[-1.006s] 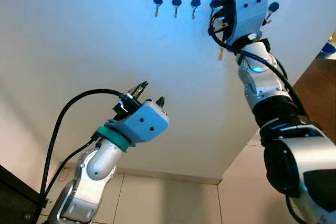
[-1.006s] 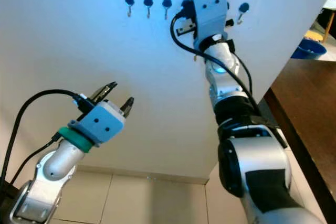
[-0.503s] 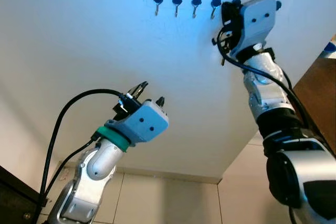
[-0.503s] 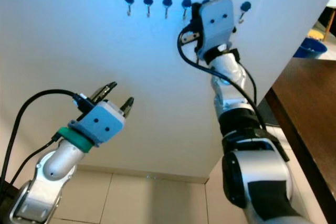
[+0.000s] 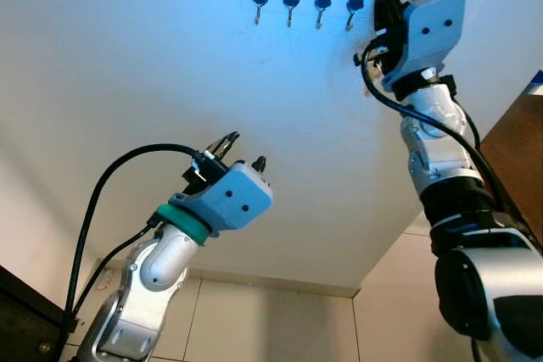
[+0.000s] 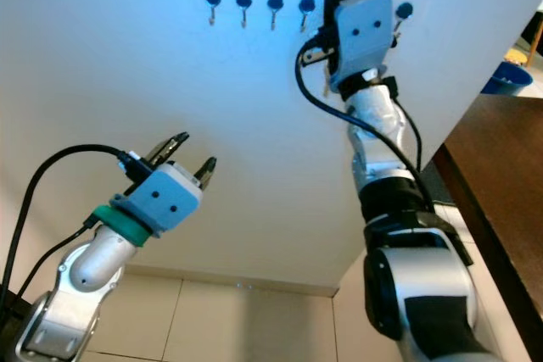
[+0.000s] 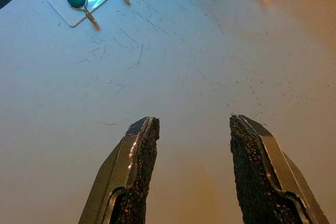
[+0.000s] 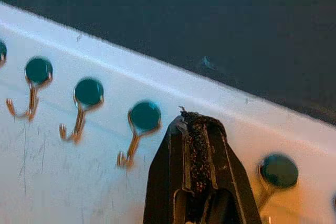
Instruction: Hang keys on a hook
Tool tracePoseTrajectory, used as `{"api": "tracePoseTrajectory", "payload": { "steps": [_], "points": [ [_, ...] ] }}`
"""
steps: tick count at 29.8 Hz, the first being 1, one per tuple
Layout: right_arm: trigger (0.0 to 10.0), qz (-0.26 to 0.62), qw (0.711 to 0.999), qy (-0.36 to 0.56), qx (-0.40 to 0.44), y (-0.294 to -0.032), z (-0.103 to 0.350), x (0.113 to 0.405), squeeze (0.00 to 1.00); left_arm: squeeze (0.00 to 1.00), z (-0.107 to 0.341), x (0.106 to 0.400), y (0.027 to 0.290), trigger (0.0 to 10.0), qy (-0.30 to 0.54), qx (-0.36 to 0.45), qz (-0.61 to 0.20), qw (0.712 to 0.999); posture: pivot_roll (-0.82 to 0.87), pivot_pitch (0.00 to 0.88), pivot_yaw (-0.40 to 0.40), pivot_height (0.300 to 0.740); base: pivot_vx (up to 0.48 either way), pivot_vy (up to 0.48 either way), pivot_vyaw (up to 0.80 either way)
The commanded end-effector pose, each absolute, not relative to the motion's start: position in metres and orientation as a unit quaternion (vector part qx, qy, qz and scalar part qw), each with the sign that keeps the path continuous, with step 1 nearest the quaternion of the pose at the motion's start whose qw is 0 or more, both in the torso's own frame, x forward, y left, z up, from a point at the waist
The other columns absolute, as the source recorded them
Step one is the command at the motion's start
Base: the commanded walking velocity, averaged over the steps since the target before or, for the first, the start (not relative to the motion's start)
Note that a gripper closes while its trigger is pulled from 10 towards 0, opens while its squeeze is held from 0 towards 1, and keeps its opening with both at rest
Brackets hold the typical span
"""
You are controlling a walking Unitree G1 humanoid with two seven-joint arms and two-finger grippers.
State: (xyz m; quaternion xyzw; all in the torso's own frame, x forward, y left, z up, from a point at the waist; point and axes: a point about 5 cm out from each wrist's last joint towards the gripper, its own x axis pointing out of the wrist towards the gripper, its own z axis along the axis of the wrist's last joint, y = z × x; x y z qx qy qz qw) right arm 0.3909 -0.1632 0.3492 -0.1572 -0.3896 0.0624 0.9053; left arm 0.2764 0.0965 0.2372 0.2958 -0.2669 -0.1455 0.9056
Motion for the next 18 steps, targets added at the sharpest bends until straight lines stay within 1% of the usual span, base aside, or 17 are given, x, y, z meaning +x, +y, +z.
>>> {"api": "tracePoseTrajectory", "payload": {
  "steps": [1, 10, 18],
  "points": [
    [10.0, 0.057, 0.905, -0.391, -0.158, -0.1668, 0.3488, 0.3894, 0.0, 0.0, 0.2335, 0.2754, 0.0972, 10.0, -0.258, 0.3, -0.148, 0.906, 0.11, 0.111, 0.053, 0.74, 0.0, 0.0, 0.0],
    [10.0, 0.051, 0.907, -0.386, -0.162, -0.1699, 0.3467, 0.3898, 0.0, 0.0, 0.2334, 0.2754, 0.0971, 10.0, -0.258, 0.3, -0.149, 0.906, 0.11, 0.107, 0.053, 0.74, 0.0, 0.0, 0.0],
    [10.0, 0.058, 0.908, -0.382, -0.162, -0.1634, 0.3537, 0.3936, 0.0, 0.0, 0.2331, 0.2752, 0.0969, 10.0, -0.259, 0.3, -0.149, 0.906, 0.12, 0.099, 0.052, 0.74, 0.0, 0.0, 0.0]
  ]
}}
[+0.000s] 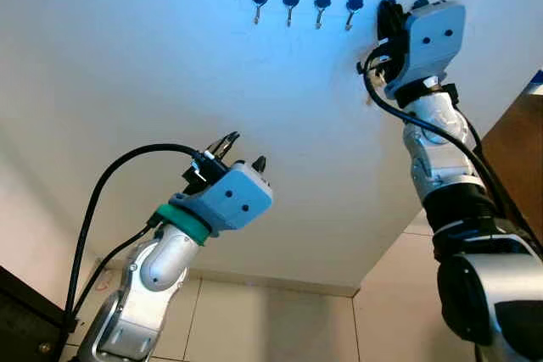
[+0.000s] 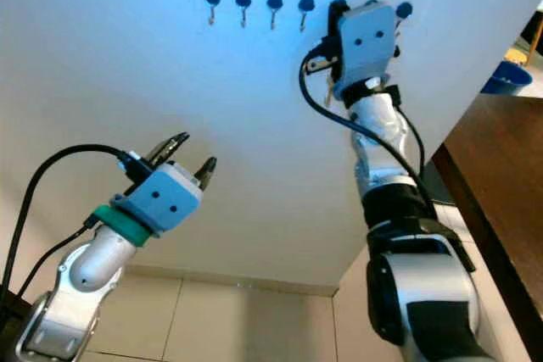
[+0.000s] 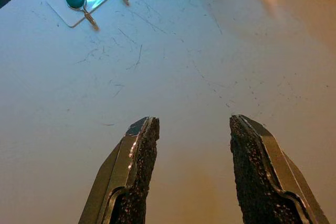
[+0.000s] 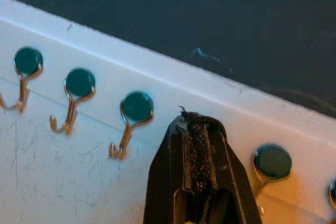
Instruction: Hang keys on a hook
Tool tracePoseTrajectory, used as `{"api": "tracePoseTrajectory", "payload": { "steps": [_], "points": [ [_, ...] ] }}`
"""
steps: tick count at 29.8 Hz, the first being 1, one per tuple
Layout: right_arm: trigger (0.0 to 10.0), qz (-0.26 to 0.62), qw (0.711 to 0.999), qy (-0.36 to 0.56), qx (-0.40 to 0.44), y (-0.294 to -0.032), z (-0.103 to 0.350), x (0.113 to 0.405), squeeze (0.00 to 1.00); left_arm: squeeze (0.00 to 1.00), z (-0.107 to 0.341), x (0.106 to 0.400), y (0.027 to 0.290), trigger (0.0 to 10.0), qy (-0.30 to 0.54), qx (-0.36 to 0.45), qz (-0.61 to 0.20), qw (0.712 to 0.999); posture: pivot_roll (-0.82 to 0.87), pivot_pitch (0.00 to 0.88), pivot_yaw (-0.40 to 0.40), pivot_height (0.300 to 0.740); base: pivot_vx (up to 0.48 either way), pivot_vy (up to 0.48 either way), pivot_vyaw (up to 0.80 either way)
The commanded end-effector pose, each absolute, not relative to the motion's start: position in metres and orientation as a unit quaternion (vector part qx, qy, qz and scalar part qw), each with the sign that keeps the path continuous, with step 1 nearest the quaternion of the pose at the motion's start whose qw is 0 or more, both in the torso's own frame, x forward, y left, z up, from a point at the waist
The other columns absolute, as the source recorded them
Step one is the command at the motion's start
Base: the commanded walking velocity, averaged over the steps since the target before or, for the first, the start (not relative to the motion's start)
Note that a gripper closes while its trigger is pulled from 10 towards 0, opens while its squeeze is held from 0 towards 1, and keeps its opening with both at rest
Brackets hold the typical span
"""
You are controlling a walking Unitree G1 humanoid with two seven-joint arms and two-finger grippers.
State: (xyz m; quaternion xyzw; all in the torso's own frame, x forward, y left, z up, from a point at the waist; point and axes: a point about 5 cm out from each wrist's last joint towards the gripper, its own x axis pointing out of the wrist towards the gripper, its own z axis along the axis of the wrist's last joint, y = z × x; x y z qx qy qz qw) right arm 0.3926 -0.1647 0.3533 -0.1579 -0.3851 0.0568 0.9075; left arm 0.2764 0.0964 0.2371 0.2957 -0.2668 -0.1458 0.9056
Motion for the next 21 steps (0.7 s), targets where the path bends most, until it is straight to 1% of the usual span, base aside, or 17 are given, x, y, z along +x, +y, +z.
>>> {"api": "tracePoseTrajectory", "payload": {
  "steps": [1, 9, 10, 11, 16, 21],
  "points": [
    [10.0, 0.059, 0.909, -0.378, -0.162, -0.162, 0.354, 0.395, 0.0, 0.0, 0.233, 0.275, 0.097, 10.0, -0.259, 0.3, -0.149, 0.906, 0.12, 0.095, 0.049, 0.74, 0.0, 0.0, 0.0],
    [10.0, 0.067, 0.915, -0.363, -0.161, -0.157, 0.355, 0.399, 0.0, 0.0, 0.233, 0.275, 0.097, 10.0, -0.258, 0.3, -0.147, 0.906, 0.13, 0.093, 0.047, 0.74, 0.0, 0.0, 0.0],
    [10.0, 0.067, 0.922, -0.345, -0.162, -0.156, 0.35, 0.402, 0.0, 0.0, 0.233, 0.274, 0.097, 10.0, -0.259, 0.301, -0.147, 0.906, 0.13, 0.09, 0.045, 0.74, 0.0, 0.0, 0.0],
    [10.0, 0.067, 0.922, -0.345, -0.162, -0.156, 0.35, 0.402, 0.0, 0.0, 0.233, 0.274, 0.097, 10.0, -0.259, 0.301, -0.147, 0.906, 0.13, 0.09, 0.045, 0.74, 0.0, 0.0, 0.0],
    [10.0, 0.065, 0.937, -0.287, -0.19, -0.157, 0.327, 0.409, 0.0, 0.0, 0.232, 0.274, 0.098, 10.0, -0.258, 0.301, -0.147, 0.906, 0.13, 0.092, 0.049, 0.74, 0.0, 0.0, 0.0],
    [10.0, 0.071, 0.942, -0.257, -0.202, -0.158, 0.314, 0.412, 0.0, 0.0, 0.232, 0.274, 0.098, 10.0, -0.256, 0.3, -0.149, 0.907, 0.13, 0.095, 0.052, 0.74, 0.0, 0.0, 0.0]
  ]
}}
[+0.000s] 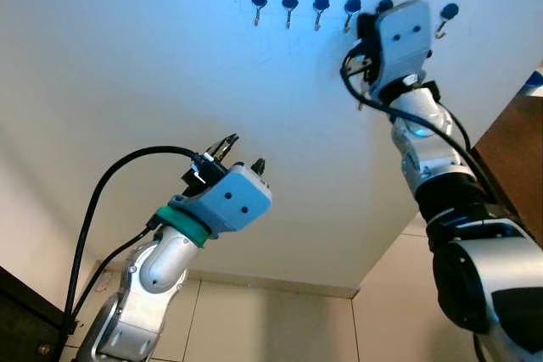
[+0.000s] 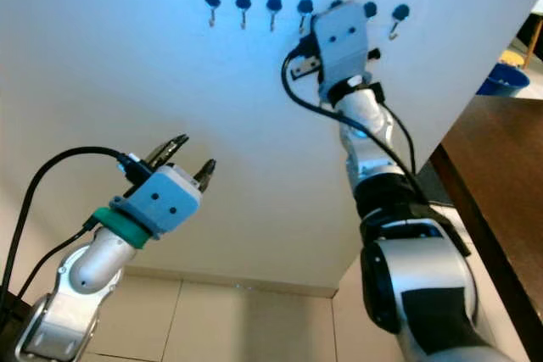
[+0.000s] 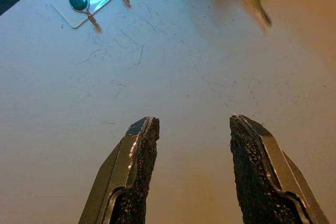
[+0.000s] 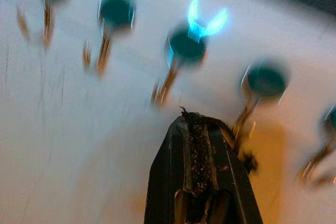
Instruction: Hang keys on a hook
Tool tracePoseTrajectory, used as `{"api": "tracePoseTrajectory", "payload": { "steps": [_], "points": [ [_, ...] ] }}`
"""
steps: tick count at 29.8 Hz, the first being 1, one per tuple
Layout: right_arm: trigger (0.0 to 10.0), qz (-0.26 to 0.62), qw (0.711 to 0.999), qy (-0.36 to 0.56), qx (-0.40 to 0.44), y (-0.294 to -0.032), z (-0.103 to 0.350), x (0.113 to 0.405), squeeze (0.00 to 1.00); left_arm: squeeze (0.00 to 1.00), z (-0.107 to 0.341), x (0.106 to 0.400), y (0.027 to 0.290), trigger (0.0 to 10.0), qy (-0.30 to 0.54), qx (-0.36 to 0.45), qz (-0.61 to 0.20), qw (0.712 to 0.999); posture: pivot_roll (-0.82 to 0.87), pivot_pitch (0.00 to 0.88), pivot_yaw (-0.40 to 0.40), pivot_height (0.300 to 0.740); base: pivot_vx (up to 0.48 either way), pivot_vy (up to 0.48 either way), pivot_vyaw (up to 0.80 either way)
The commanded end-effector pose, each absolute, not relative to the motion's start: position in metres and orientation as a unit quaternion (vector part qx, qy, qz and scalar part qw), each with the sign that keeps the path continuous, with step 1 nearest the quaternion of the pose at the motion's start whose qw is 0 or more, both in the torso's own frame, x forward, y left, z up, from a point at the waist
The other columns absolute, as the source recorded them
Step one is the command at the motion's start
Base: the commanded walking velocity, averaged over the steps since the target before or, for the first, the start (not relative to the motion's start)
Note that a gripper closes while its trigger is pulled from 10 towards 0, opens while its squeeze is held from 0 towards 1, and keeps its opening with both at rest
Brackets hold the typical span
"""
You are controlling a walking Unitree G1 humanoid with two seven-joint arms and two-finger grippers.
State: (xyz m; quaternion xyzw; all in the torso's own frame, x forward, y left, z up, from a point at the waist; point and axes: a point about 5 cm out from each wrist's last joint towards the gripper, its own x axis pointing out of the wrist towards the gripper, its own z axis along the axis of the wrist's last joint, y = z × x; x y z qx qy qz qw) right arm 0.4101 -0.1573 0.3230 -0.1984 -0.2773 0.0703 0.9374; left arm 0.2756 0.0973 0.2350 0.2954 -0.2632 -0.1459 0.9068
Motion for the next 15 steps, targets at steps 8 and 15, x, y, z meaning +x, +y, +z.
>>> {"api": "tracePoseTrajectory", "payload": {
  "steps": [8, 15],
  "points": [
    [10.0, 0.064, 0.947, -0.247, -0.193, -0.162, 0.302, 0.411, 0.0, 0.0, 0.232, 0.274, 0.098, 10.0, -0.255, 0.299, -0.151, 0.907, 0.13, 0.102, 0.058, 0.74, 0.0, 0.0, 0.0],
    [10.0, 0.066, 0.947, -0.265, -0.168, -0.16, 0.295, 0.407, 0.0, 0.0, 0.232, 0.274, 0.097, 10.0, -0.254, 0.299, -0.153, 0.907, 0.12, 0.11, 0.061, 0.74, 0.0, 0.0, 0.0]
  ]
}}
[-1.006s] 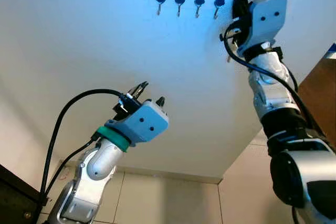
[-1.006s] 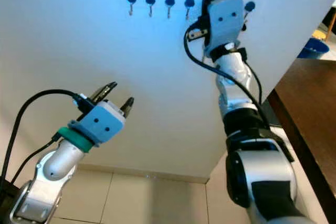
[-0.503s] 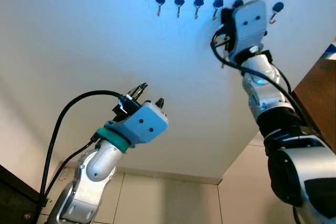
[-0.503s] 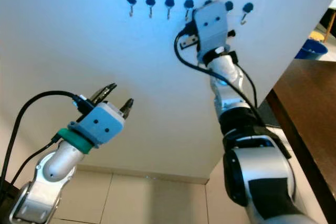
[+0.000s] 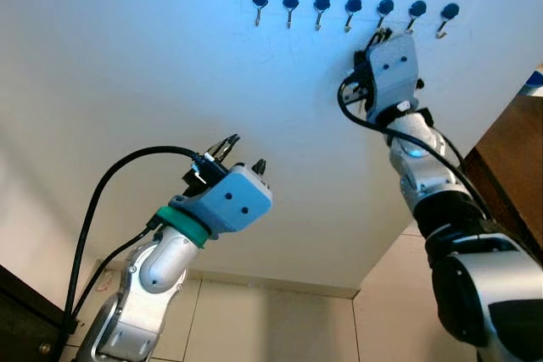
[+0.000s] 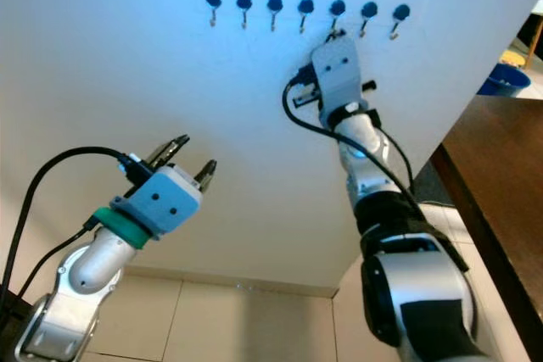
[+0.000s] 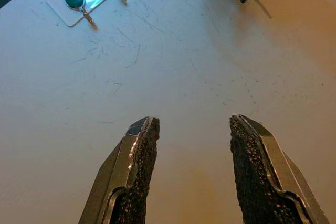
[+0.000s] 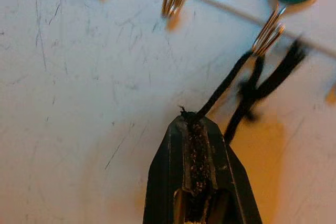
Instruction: Hang keys on a hook
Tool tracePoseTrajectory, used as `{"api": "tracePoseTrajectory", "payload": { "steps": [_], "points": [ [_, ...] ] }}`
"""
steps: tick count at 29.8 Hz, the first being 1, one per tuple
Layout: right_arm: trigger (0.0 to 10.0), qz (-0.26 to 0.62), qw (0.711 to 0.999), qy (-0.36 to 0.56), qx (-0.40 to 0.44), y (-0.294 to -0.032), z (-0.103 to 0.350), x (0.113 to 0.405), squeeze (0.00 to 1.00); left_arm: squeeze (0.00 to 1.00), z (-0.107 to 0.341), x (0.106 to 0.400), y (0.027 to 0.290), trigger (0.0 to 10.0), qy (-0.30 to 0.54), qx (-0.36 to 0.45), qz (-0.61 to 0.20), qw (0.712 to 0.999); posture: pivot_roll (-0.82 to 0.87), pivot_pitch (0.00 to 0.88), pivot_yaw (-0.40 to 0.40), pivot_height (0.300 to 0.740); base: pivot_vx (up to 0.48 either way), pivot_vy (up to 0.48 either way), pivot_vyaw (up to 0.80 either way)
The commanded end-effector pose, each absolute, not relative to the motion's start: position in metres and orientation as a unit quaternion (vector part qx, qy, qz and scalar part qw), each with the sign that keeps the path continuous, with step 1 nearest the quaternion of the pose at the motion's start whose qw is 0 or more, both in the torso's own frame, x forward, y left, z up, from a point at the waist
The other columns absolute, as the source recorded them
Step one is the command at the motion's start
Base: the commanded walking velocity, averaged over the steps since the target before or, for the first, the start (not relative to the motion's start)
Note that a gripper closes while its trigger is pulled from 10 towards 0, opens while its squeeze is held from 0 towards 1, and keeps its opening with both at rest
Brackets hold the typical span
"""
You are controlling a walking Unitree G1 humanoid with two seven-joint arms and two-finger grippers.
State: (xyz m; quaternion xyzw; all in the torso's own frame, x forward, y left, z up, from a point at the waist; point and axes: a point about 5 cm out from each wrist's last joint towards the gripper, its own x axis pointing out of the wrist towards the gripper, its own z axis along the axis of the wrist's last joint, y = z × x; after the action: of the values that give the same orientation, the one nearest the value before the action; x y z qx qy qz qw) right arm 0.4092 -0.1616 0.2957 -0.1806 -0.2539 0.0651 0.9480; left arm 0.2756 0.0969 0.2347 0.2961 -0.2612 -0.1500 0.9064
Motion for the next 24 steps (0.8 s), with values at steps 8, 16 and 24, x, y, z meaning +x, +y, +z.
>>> {"api": "tracePoseTrajectory", "payload": {
  "steps": [8, 16, 24],
  "points": [
    [10.0, 0.07, 0.944, -0.294, -0.13, -0.16, 0.284, 0.399, 0.0, 0.0, 0.232, 0.274, 0.097, 10.0, -0.253, 0.298, -0.153, 0.907, 0.13, 0.116, 0.059, 0.74, 0.0, 0.0, 0.0],
    [10.0, 0.077, 0.933, -0.337, -0.097, -0.159, 0.289, 0.391, 1.0, 0.0, 0.231, 0.274, 0.097, 10.0, -0.252, 0.298, -0.154, 0.908, 0.12, 0.115, 0.06, 0.74, 0.0, 0.0, 0.0],
    [10.0, 0.092, 0.929, -0.357, -0.039, -0.156, 0.288, 0.384, 0.0, 0.0, 0.23, 0.274, 0.097, 10.0, -0.25, 0.297, -0.153, 0.909, 0.11, 0.119, 0.05, 0.74, 0.0, 0.0, 0.0]
  ]
}}
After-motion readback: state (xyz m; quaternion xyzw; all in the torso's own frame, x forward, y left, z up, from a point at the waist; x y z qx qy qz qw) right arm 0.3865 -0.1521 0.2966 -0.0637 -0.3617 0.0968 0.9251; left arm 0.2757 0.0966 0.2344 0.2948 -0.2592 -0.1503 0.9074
